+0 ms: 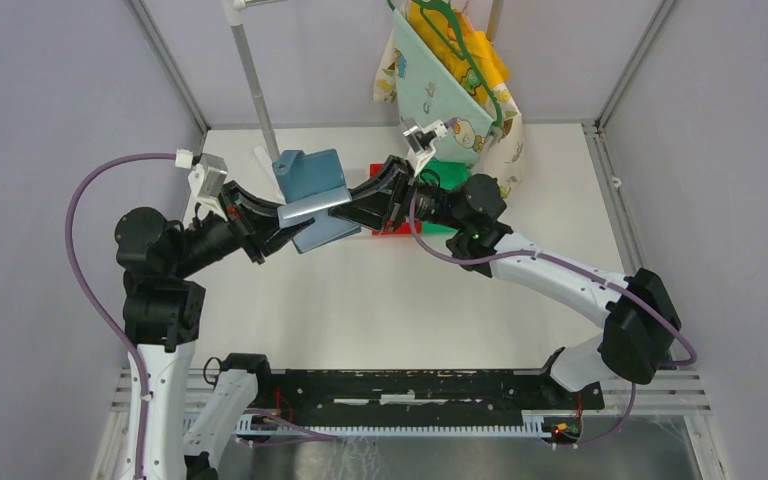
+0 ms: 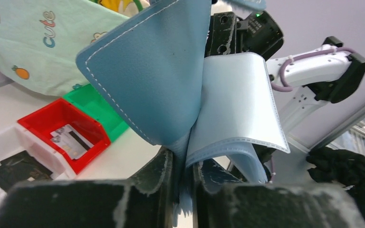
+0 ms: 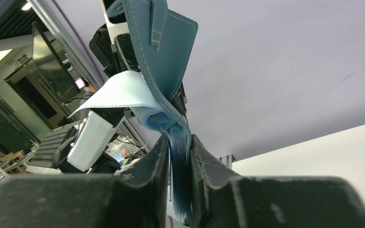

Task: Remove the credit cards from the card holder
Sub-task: Open the card holder at the center of the board.

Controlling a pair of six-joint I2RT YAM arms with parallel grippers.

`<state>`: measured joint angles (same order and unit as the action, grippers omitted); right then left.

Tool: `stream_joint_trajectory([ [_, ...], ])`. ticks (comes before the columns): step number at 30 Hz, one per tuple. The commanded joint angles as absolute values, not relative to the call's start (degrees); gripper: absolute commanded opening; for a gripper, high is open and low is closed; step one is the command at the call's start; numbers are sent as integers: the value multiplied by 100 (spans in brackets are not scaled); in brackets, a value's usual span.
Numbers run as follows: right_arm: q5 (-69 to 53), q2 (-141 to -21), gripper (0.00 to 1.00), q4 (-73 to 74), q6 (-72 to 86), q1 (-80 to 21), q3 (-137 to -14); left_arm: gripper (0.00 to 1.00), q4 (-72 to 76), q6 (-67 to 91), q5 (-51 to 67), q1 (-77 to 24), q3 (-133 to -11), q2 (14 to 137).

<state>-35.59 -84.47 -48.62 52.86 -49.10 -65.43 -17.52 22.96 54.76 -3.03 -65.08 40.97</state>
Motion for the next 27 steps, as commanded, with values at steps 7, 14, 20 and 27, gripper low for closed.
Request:
stream_joint_trajectory([
  [7,-4356,-8412,51,-6591,6146,-5255,-5912,2,-911,3695,5196,-396,-6628,4235],
  [14,-4087,-8335,27,-7019,6341,-5142,-5668,2,-961,3860,5181,-397,-6624,4174],
  [20,-3828,-8237,0,-6113,5981,-5089,-5759,17,-1047,3962,5128,-400,-6716,4118],
  [27,-3997,-8258,0,-5942,5905,-5106,-5809,49,-712,4241,5075,-400,-6768,4211],
])
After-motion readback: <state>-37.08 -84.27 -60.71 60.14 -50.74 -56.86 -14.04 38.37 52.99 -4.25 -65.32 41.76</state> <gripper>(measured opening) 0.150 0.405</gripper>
